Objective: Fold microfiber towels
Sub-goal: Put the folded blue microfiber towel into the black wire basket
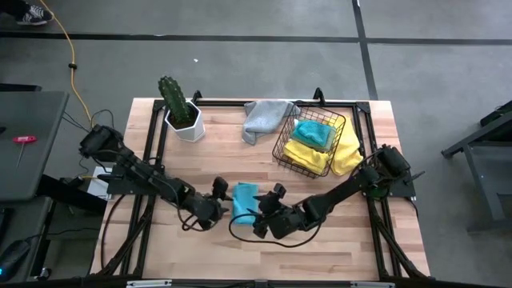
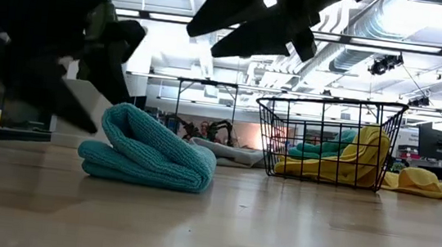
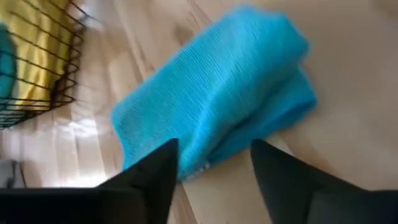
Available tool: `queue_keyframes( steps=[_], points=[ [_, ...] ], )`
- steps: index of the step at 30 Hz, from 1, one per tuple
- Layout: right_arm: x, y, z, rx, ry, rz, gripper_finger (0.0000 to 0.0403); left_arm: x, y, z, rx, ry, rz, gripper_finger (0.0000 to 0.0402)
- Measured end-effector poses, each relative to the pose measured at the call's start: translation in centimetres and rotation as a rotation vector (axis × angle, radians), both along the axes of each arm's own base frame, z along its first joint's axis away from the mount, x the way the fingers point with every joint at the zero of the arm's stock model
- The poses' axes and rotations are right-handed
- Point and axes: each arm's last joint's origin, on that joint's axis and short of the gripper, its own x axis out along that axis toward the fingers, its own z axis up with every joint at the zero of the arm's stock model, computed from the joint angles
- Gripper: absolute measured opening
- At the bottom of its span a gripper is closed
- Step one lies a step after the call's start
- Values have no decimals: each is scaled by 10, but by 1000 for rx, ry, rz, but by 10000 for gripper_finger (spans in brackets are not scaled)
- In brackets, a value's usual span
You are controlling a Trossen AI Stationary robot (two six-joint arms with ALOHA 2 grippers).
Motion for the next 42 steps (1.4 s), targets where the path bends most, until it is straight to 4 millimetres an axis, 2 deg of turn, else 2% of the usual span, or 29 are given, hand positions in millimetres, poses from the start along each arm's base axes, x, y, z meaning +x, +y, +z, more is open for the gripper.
queue_keyframes(
  steps=[4,8,15,22,24,27,35,38,42],
  points=[
    [0,0,0,-8,-1,6,209,9,-3,-11,105,71,-46,244],
    [1,1,1,5,-1,18,209,17,-3,-20,214,115,-72,269],
    [2,1,2,21,-16,28,209,34,4,-33,295,173,-116,271],
    [2,2,3,23,-23,29,209,49,9,-34,326,151,-153,265],
    [2,2,3,24,-23,29,209,51,11,-33,317,143,-153,251],
    [2,2,3,24,-23,29,209,51,12,-33,291,139,-129,211],
    [2,0,2,117,-61,-34,209,46,2,-37,216,143,-111,20],
    [2,-4,0,217,-80,-116,209,45,0,-37,196,135,-81,21],
    [-2,-12,-9,305,-21,-196,209,43,-1,-37,194,130,-33,26]
  ],
)
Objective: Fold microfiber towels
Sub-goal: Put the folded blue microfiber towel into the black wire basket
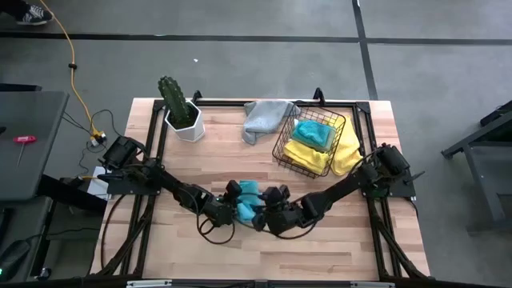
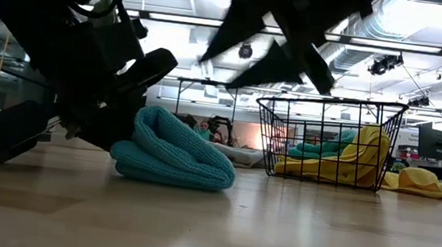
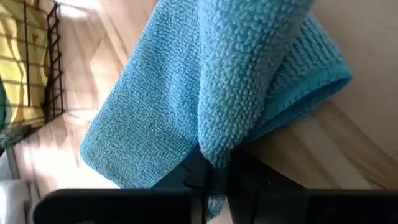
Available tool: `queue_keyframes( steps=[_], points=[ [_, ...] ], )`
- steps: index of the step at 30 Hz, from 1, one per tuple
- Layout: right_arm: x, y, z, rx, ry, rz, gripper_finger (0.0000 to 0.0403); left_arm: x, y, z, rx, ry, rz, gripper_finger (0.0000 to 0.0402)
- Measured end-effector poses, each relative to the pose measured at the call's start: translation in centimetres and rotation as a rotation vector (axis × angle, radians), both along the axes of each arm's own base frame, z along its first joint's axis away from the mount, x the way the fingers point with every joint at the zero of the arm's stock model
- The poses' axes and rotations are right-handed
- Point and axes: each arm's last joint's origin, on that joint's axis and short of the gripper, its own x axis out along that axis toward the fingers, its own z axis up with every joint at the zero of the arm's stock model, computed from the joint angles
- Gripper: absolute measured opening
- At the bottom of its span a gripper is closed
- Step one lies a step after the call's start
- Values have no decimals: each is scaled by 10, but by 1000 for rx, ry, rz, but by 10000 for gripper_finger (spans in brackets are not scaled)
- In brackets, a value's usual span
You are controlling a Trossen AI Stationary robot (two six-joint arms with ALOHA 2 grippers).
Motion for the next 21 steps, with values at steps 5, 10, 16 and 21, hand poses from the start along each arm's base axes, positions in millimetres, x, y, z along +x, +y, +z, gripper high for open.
queue_keyframes(
  steps=[5,10,16,21],
  points=[
    [-8,-18,-14,137,156,-114,209,-3,3,-2,-12,-9,31,7],
    [-4,-42,-18,229,214,-182,209,-4,5,-3,-28,-15,58,8],
    [13,-70,-27,373,240,-144,209,-4,5,-3,-43,-17,53,4],
    [24,-80,-42,465,262,-103,209,-4,5,-4,-46,-16,51,3]
  ],
)
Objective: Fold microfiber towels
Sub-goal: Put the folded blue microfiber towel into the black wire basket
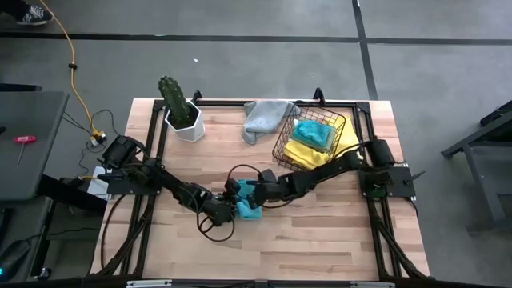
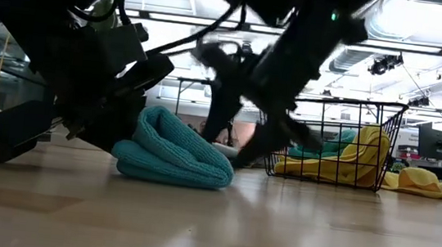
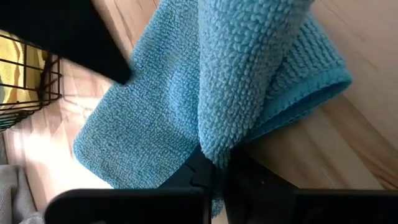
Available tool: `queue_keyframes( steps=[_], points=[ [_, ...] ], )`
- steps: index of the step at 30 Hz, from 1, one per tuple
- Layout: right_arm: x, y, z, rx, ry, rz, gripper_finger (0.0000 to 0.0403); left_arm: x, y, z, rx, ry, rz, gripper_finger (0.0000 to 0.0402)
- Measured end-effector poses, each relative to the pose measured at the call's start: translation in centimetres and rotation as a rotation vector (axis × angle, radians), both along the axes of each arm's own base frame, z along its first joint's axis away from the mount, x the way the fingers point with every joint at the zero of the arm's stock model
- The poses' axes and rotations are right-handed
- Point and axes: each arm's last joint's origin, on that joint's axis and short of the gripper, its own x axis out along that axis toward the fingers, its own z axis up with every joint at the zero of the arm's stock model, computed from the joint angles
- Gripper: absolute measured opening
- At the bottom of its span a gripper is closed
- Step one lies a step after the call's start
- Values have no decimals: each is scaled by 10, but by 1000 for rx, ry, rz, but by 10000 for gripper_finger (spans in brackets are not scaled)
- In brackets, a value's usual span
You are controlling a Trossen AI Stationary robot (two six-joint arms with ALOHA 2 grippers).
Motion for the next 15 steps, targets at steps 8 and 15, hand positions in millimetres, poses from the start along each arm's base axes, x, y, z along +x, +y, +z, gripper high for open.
queue_keyframes(
  steps=[8,15],
  points=[
    [9,3,-19,70,-28,-4,209,0,0,0,-1,-2,-1,2],
    [11,5,-21,66,-47,4,196,1,1,0,2,-1,-2,2]
  ],
)
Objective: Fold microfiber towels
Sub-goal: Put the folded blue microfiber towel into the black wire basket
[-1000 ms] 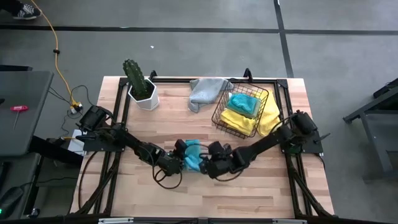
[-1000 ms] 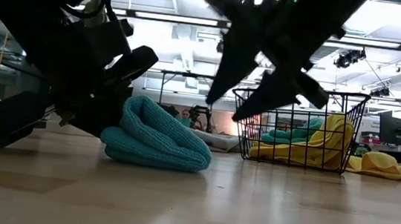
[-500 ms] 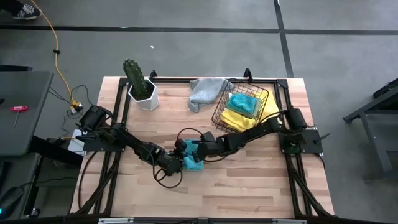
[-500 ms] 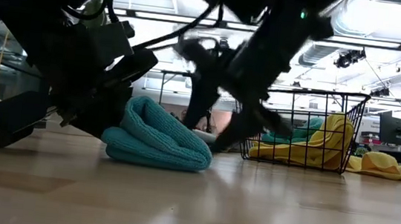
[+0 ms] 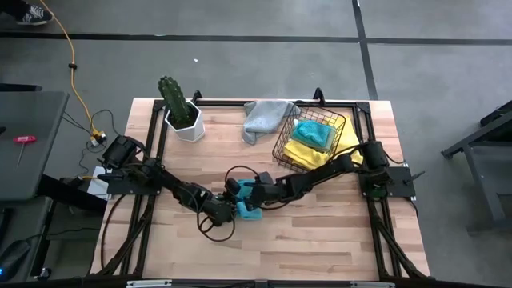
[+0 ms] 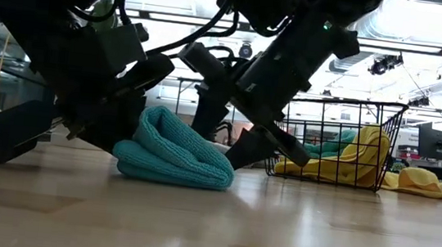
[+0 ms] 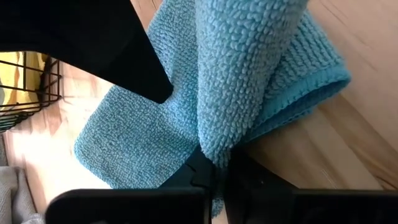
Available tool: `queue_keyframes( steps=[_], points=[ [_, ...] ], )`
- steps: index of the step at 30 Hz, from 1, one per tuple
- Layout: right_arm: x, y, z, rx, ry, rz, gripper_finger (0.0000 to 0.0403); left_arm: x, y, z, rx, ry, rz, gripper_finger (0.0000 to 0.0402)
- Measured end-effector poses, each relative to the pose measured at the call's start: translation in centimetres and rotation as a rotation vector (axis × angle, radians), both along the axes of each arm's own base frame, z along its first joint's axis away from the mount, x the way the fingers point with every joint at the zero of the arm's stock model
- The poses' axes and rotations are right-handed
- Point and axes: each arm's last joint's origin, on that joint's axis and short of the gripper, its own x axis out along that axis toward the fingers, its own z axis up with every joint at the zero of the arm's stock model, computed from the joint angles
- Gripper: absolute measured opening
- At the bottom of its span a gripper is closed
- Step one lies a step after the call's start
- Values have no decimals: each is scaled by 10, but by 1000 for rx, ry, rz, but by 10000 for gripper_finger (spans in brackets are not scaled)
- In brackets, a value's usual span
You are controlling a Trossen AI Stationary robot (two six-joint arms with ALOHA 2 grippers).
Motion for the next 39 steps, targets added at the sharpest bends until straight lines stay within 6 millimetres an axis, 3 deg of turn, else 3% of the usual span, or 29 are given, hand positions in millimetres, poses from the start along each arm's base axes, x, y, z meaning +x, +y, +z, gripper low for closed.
queue_keyframes(
  steps=[5,8,10,16,21,24,32,39],
  points=[
    [-1,0,-2,-40,15,18,114,2,2,0,-22,-21,14,23],
    [-1,0,-3,-64,19,38,41,4,1,2,-21,-29,20,58],
    [-1,0,-3,-83,19,62,12,6,-1,5,-31,-41,35,87],
    [-4,2,1,-128,34,112,6,1,-13,34,-33,-47,72,173],
    [-11,7,15,-203,114,182,3,-24,-26,65,-153,-4,83,214],
    [-10,11,33,-273,174,277,2,-45,-34,87,-203,-29,85,219],
    [-9,15,106,-536,407,619,1,-87,-46,146,-281,-340,51,216],
    [-29,1,143,-690,683,701,1,-104,-40,170,-273,-513,147,216]
  ],
)
